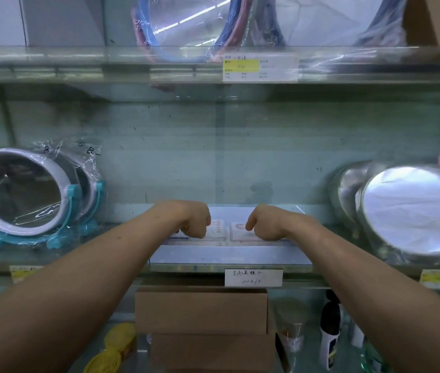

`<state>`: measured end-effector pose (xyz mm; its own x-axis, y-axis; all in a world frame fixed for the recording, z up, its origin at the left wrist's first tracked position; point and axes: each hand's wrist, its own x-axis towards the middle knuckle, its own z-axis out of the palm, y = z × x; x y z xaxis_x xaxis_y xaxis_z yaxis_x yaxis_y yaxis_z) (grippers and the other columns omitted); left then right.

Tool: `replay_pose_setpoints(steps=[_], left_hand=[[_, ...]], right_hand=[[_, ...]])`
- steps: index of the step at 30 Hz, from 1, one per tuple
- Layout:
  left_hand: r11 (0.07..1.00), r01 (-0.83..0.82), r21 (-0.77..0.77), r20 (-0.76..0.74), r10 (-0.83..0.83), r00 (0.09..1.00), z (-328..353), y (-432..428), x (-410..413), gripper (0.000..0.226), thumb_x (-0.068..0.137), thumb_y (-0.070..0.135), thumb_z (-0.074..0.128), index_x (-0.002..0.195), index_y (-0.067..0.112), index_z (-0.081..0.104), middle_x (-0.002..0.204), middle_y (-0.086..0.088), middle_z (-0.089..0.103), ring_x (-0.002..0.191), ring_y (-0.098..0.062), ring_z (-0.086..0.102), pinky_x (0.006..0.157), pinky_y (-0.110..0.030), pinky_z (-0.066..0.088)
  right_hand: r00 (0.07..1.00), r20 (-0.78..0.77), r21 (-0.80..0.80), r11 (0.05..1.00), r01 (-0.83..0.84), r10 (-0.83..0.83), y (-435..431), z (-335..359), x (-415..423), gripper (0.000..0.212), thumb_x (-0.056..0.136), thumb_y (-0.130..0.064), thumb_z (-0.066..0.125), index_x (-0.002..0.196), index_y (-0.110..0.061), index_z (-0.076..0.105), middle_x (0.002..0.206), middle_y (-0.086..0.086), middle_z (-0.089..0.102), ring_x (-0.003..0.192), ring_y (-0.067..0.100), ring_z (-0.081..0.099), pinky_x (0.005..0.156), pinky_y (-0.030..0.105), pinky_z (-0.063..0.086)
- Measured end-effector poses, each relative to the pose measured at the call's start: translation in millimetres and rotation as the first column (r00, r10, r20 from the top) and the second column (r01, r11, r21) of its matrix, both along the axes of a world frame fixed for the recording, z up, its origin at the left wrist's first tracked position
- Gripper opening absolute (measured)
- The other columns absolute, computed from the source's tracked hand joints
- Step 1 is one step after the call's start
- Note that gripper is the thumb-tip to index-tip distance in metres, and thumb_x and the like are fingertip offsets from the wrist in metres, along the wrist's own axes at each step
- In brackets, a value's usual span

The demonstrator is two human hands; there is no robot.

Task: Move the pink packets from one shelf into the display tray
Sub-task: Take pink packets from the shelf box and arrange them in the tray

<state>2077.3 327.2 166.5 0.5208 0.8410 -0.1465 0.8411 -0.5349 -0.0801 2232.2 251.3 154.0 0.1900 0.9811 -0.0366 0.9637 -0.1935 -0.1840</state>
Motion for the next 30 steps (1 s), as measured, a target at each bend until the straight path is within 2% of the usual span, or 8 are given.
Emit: replay_pose_setpoints(steps=[4,7,10,12,15,19,23,30], left_hand=[[0.999,-0.027,0.022,-0.089,0.029,0.996,-9,0,2,0.014,0.092,0.01,0.044,0.094,0.017,0.056,0.102,-0.002,0.049,0.076,-0.019,0.048,0.059,-0.02,0.037],[0.996,-0.028,0.087,-0.029,0.031,0.999,-2,-4,-2,0.013,0.092,0.008,0.041,0.096,0.016,0.051,0.106,-0.003,0.047,0.088,-0.018,0.045,0.077,-0.024,0.037],[0.992,-0.051,0.111,0.07,0.043,0.997,5,-10,-9,0.036,0.093,0.007,0.04,0.126,0.003,0.055,0.132,-0.01,0.052,0.105,-0.023,0.05,0.089,-0.03,0.04],[0.989,-0.076,0.126,0.086,0.065,0.994,11,-19,-15,0.05,0.096,0.01,0.041,0.145,0.013,0.037,0.15,-0.006,0.036,0.131,-0.025,0.042,0.106,-0.034,0.035],[0.983,-0.127,0.13,0.048,0.122,0.991,16,-34,-29,0.073,0.094,0.026,0.053,0.153,0.023,0.01,0.156,-0.008,0.02,0.14,-0.028,0.029,0.112,-0.038,0.031],[0.962,-0.24,0.128,0.04,0.237,0.971,20,-46,-57,0.089,0.087,0.036,0.064,0.153,0.019,0.007,0.155,-0.012,0.02,0.139,-0.03,0.03,0.112,-0.042,0.031],[0.942,-0.304,0.142,0.088,0.294,0.952,27,-53,-90,0.09,0.085,0.034,0.066,0.152,0.017,0.009,0.155,-0.011,0.023,0.139,-0.029,0.031,0.112,-0.041,0.031],[0.902,-0.395,0.172,0.096,0.383,0.919,26,-58,-152,0.091,0.081,0.038,0.07,0.151,0.015,0.016,0.151,-0.014,0.028,0.135,-0.03,0.037,0.109,-0.04,0.036]], right_hand=[[0.996,0.084,-0.048,0.999,-0.005,0.009,5,-6,5,0.037,0.083,0.004,0.033,0.102,-0.001,0.065,0.116,0.014,0.063,0.103,0.033,0.06,0.089,0.035,0.05],[0.999,0.036,0.028,0.999,-0.018,0.017,-2,4,0,0.044,0.09,0.004,0.032,0.125,0.001,0.058,0.132,0.016,0.056,0.121,0.032,0.053,0.103,0.039,0.043],[0.998,0.02,0.069,0.995,-0.068,0.067,-6,13,-8,0.042,0.091,0.002,0.034,0.125,0.001,0.058,0.131,0.015,0.057,0.121,0.031,0.053,0.103,0.041,0.043],[0.993,0.015,0.089,0.989,-0.115,0.114,-8,16,-18,0.04,0.092,-0.001,0.036,0.125,-0.003,0.059,0.132,0.011,0.057,0.12,0.029,0.054,0.103,0.039,0.044],[0.978,0.012,0.106,0.973,-0.207,0.207,-13,19,-39,0.037,0.096,-0.012,0.041,0.129,-0.012,0.059,0.134,0.003,0.056,0.122,0.025,0.052,0.102,0.033,0.043],[0.953,0.02,0.127,0.944,-0.304,0.304,-14,19,-71,0.025,0.096,-0.022,0.044,0.099,-0.008,0.064,0.102,0.007,0.062,0.102,0.028,0.056,0.081,0.033,0.048],[0.928,0.061,0.114,0.921,-0.373,0.369,-14,24,-104,0.046,0.097,-0.03,0.045,0.137,-0.008,0.047,0.139,0.008,0.05,0.125,0.027,0.049,0.104,0.038,0.041],[0.876,0.086,0.13,0.866,-0.483,0.475,-7,25,-168,0.048,0.097,-0.03,0.046,0.14,-0.009,0.043,0.143,0.01,0.046,0.127,0.027,0.047,0.104,0.035,0.04]])
